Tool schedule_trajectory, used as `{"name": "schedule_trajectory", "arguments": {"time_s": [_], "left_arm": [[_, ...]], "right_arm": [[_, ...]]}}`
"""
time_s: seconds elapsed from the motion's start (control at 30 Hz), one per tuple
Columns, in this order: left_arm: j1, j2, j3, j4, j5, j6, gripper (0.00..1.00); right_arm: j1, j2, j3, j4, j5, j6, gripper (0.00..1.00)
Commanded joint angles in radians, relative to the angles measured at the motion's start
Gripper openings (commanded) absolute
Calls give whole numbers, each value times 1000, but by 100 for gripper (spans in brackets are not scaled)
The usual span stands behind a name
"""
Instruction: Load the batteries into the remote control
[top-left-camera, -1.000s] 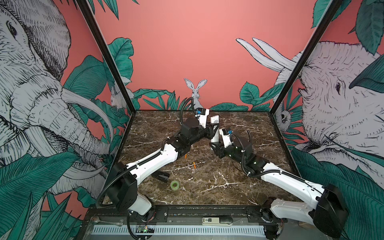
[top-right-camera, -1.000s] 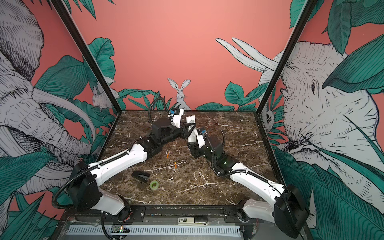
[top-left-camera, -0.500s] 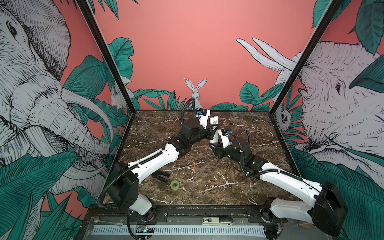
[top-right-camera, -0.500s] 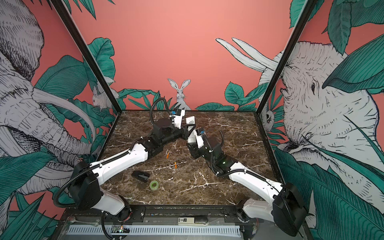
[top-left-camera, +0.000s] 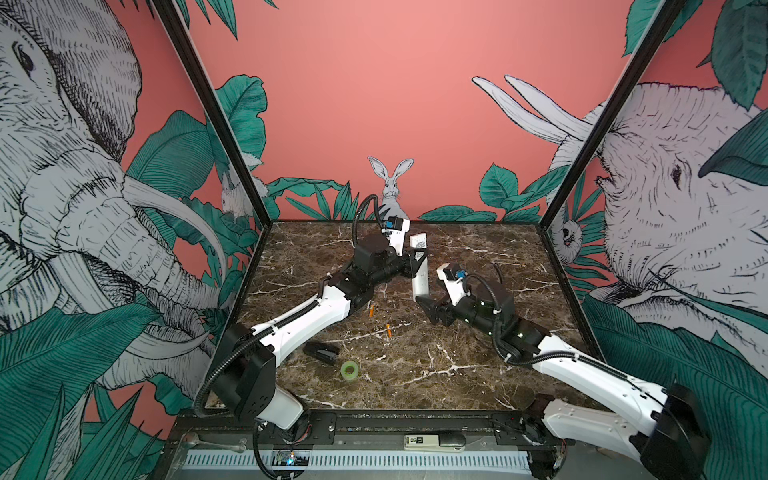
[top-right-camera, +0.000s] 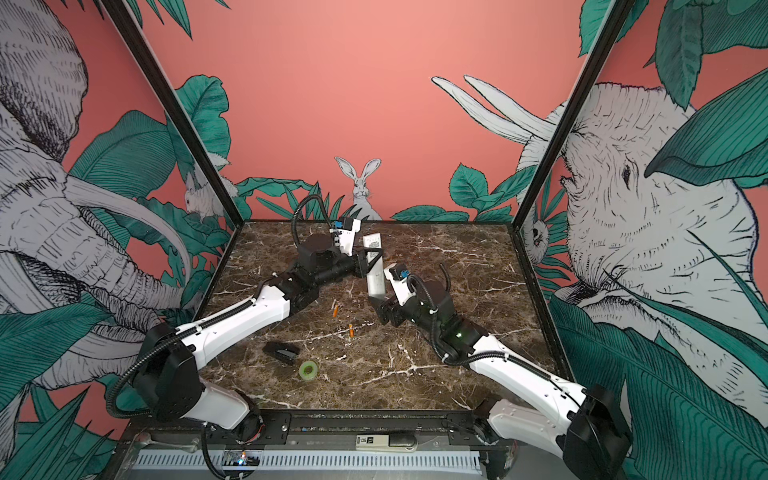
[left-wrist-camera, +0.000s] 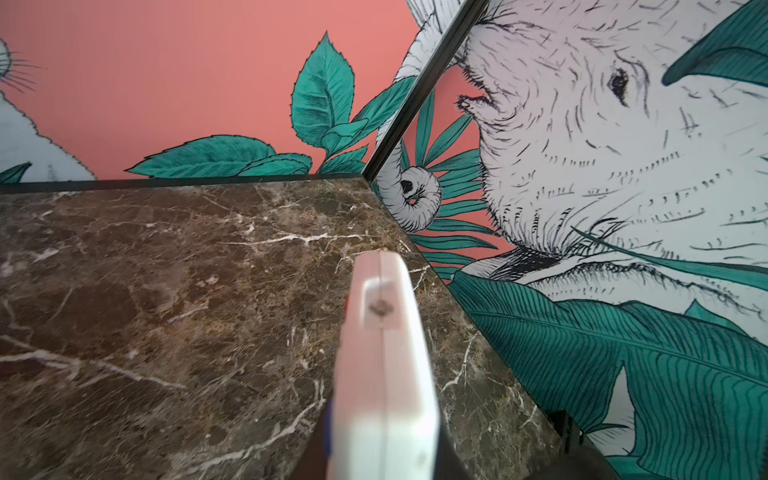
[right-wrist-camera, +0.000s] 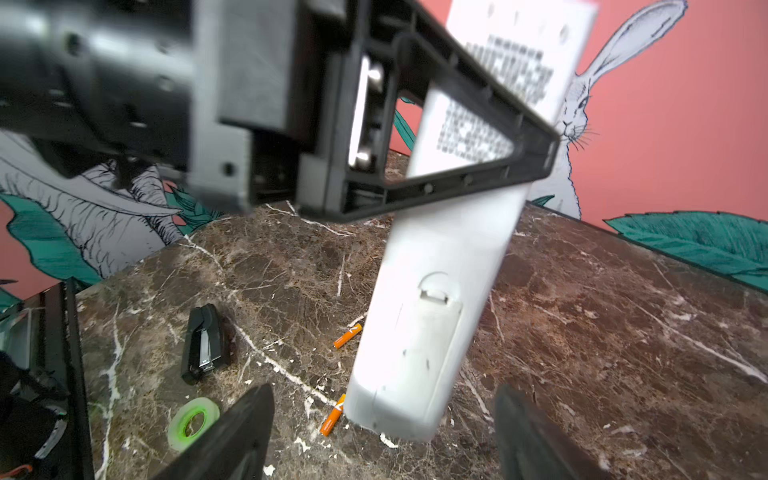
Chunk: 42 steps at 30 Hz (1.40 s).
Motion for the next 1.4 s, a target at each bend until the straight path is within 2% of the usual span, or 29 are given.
{"name": "schedule_trajectory", "arguments": {"time_s": [0.0, 0.03, 0.27, 0.43, 0.57, 0.7, 0.9, 1.03, 1.37], "left_arm": [[25, -64, -18, -25, 73, -14, 0], [30, -70, -19, -42, 86, -11, 0], [50, -127, -22, -180, 162, 56, 0], [59, -179, -45, -251, 221, 105, 0], [67, -211, -79, -264, 240, 108, 0], [80, -236, -122, -215, 271, 77, 0], [86, -268, -147, -205, 294, 70, 0], [94, -261, -148, -211, 318, 67, 0], [98, -231, -166, -137, 447, 22, 0]], "right_arm": [[7, -68, -26, -36, -61, -126, 89], [8, -88, -31, -50, -84, -158, 99], [9, -120, 6, -174, -190, -288, 99], [9, -107, 25, -159, -246, -301, 99], [10, -64, 76, -176, -241, -312, 99], [11, -32, 122, -191, -290, -325, 98], [24, -2, 179, -233, -303, -358, 95], [61, 30, 214, -293, -290, -428, 93], [132, 58, 239, -348, -215, -521, 87]]}}
